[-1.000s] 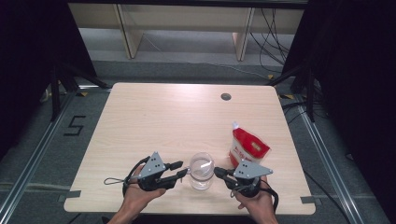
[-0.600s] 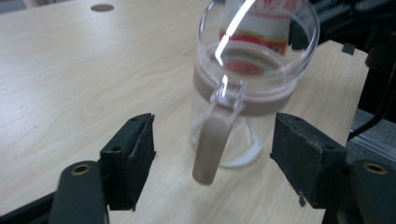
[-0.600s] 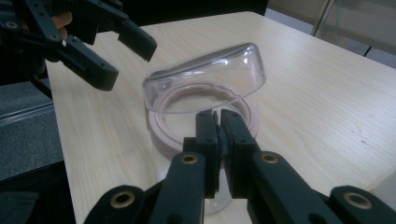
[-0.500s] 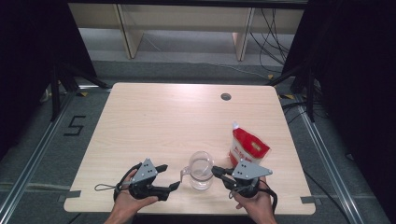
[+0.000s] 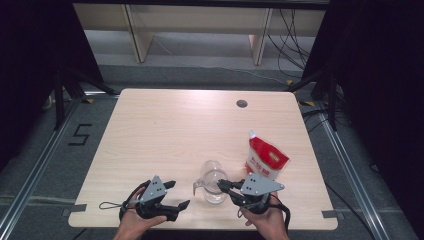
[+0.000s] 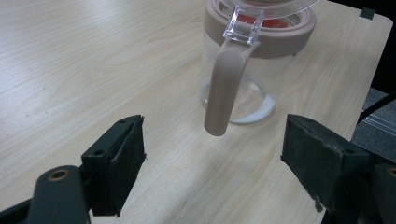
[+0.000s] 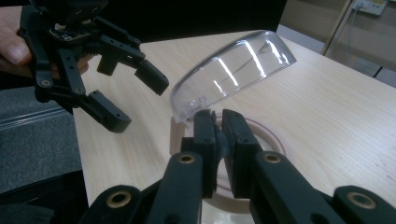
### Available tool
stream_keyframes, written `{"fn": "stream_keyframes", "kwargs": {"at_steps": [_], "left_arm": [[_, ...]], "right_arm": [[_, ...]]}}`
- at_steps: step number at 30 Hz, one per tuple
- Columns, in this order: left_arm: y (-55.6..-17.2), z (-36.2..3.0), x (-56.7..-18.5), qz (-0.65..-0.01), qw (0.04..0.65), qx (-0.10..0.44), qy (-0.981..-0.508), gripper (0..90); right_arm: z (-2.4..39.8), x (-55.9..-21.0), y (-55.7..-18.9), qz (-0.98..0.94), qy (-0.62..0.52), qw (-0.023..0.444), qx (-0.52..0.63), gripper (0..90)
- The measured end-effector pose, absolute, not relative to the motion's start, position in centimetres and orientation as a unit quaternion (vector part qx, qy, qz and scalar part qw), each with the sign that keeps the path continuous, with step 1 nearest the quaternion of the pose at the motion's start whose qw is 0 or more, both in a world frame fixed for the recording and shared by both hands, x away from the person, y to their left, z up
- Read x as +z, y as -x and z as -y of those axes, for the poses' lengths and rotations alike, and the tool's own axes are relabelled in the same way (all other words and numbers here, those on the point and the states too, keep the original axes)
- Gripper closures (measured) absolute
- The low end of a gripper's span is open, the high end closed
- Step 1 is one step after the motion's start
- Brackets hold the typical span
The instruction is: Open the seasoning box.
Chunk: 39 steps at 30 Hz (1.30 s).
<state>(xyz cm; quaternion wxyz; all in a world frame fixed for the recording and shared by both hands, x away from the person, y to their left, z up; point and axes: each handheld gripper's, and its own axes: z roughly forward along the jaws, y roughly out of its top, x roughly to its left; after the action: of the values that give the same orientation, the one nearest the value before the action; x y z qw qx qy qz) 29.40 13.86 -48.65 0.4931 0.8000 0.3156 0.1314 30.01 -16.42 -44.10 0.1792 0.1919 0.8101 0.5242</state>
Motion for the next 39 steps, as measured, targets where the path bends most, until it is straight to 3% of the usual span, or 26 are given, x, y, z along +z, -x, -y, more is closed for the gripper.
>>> {"fn": "stream_keyframes", "kwargs": {"at_steps": [28, 39], "left_arm": [[-29.1, -14.7, -49.2, -0.31, 0.479, 0.127, -0.811, 15.8], [-29.1, -14.9, -49.2, -0.314, 0.48, 0.13, -0.809, 15.8]], "right_arm": [[14.2, -44.3, -29.6, -0.818, -0.163, 0.155, 0.529, 82.8], [17.7, -44.3, -29.4, -0.804, -0.198, 0.186, 0.529, 71.5]]}}
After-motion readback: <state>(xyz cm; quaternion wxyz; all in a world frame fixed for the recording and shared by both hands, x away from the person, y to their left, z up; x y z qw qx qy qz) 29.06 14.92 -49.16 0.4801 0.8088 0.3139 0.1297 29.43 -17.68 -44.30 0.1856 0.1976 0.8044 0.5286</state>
